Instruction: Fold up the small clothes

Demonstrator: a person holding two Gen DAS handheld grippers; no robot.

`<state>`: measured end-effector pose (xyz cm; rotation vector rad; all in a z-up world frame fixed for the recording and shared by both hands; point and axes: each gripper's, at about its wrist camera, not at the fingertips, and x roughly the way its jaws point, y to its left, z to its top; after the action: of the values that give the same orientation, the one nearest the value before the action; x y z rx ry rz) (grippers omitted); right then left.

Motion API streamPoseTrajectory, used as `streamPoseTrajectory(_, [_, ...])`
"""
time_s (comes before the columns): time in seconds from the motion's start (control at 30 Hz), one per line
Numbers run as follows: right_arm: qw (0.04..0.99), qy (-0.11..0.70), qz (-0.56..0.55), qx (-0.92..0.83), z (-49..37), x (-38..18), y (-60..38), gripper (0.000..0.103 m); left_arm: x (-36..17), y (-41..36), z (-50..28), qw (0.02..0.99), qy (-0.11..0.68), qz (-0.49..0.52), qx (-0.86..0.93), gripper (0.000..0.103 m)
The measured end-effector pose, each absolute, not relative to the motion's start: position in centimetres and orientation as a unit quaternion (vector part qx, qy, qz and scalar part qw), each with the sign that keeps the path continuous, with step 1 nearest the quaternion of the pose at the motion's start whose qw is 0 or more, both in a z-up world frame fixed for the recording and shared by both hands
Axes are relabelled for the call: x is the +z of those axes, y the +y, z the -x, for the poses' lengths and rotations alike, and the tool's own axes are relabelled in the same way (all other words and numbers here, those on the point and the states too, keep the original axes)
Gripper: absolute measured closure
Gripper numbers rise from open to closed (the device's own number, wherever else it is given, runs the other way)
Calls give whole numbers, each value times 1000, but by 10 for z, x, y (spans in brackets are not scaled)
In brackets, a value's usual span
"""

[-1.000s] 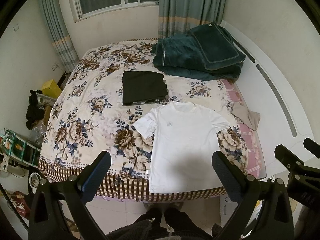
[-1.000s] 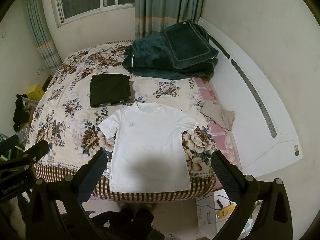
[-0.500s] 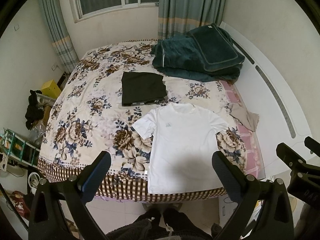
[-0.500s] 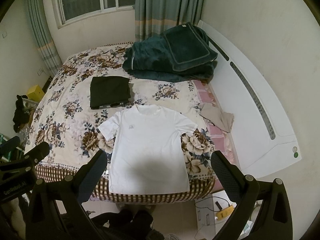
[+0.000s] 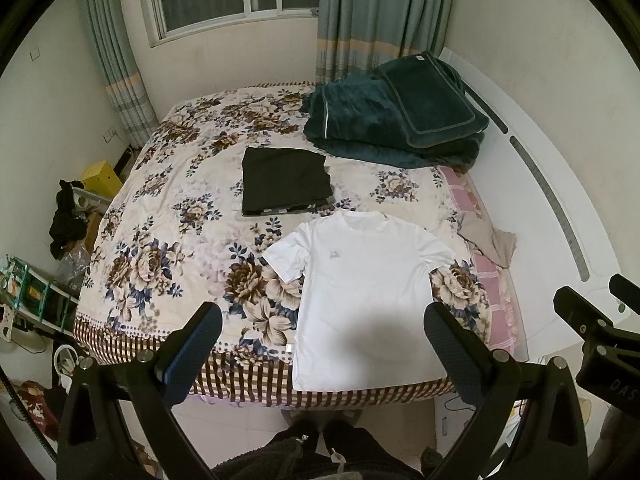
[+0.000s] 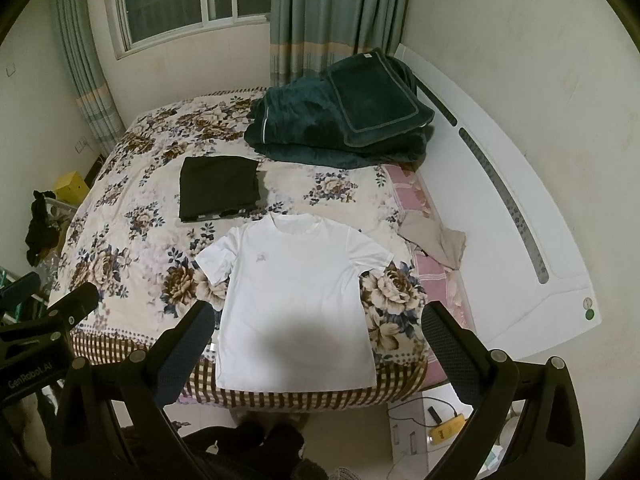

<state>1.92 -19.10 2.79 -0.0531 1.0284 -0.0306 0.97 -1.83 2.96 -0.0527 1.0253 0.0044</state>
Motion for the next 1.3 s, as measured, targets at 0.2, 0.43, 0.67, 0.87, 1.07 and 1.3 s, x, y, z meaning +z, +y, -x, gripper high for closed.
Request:
streamPoseTrajectory(0.2, [871,490,25,-14,-25,36,-192,0,31,-20,-15,872,489,25,3,0])
streamPoseTrajectory(0.43, [872,489,25,-14,-25,40,-189,0,31,-21,-14,873,488,24,3,0])
streamPoseTrajectory(0.67, [872,488,24,-14,-22,39,-191,0,31,-22,-16,873,488,24,2,0])
streamPoseTrajectory(0.87, [872,489,23,-14,-22,41,-192,0,30,-22,-16,872,489,25,1,0])
streamPoseTrajectory(1.07, [860,509,-14,-33,-60,19,-208,0,10,-23,-54,874,486,23,19,0])
streamPoseTrajectory(1.3, [820,549,-112,-117,-128,-126,-280,0,-74,-23,-129,881,470,-2,59,0])
